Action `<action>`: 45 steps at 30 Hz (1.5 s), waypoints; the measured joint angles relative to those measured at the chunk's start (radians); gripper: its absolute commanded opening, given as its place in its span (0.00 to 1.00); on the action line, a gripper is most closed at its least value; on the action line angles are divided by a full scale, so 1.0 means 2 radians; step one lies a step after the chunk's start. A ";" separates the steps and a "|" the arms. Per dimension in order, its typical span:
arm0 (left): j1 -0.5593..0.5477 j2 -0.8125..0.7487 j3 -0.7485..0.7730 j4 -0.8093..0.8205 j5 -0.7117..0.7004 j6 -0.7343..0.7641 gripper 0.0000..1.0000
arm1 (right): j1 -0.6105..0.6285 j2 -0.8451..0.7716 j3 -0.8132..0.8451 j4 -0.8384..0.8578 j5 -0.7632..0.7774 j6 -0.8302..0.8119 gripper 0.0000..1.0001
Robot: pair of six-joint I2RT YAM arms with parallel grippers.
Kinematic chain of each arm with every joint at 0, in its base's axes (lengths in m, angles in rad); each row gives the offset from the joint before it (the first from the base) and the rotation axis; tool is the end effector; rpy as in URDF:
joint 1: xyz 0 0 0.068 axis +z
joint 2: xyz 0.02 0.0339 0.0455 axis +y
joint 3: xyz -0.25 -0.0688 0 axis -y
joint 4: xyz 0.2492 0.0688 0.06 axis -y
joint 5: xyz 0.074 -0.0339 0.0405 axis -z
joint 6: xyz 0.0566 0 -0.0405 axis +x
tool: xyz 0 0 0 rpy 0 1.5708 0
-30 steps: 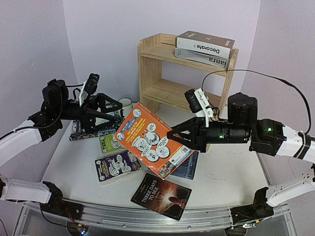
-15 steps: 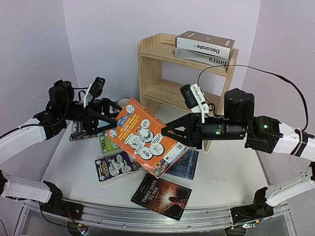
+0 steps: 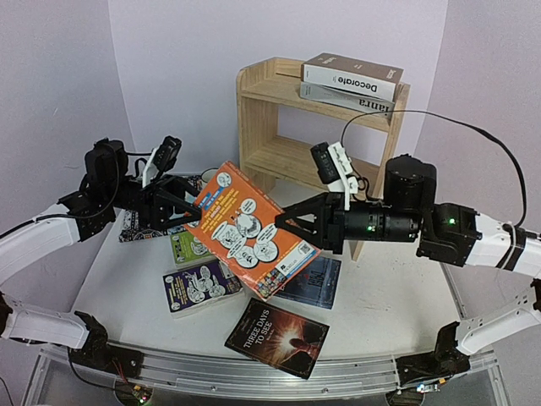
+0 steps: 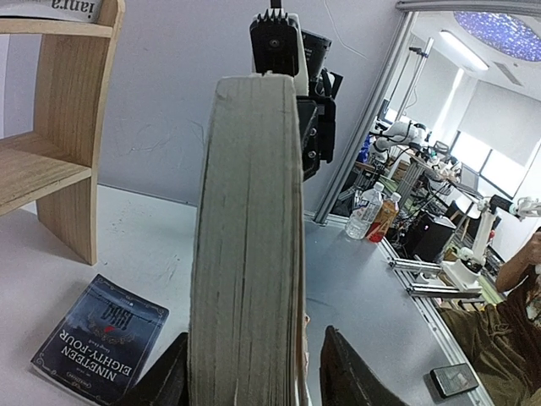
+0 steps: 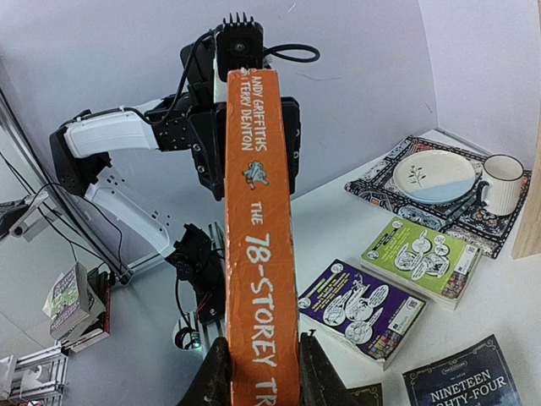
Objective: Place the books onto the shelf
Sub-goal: Pass from the right arm to the left
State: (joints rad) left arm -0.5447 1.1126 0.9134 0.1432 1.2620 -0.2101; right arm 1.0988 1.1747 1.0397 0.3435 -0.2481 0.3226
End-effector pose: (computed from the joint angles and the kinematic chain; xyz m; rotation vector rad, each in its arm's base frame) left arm 0.1915 -0.1791 0.3421 1.2835 1.3188 -1.5560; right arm 0.1261 0.2776 0.3967 -0.7758 1.2920 1.3395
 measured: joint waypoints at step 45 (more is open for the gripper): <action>-0.016 0.023 -0.009 -0.023 -0.007 -0.017 0.00 | -0.001 0.000 0.073 -0.240 -0.061 -0.057 0.82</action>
State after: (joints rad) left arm -0.5768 1.1587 0.8956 0.0967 1.2479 -0.2447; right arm 1.0977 1.1753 1.1851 -0.1358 -0.3692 0.2081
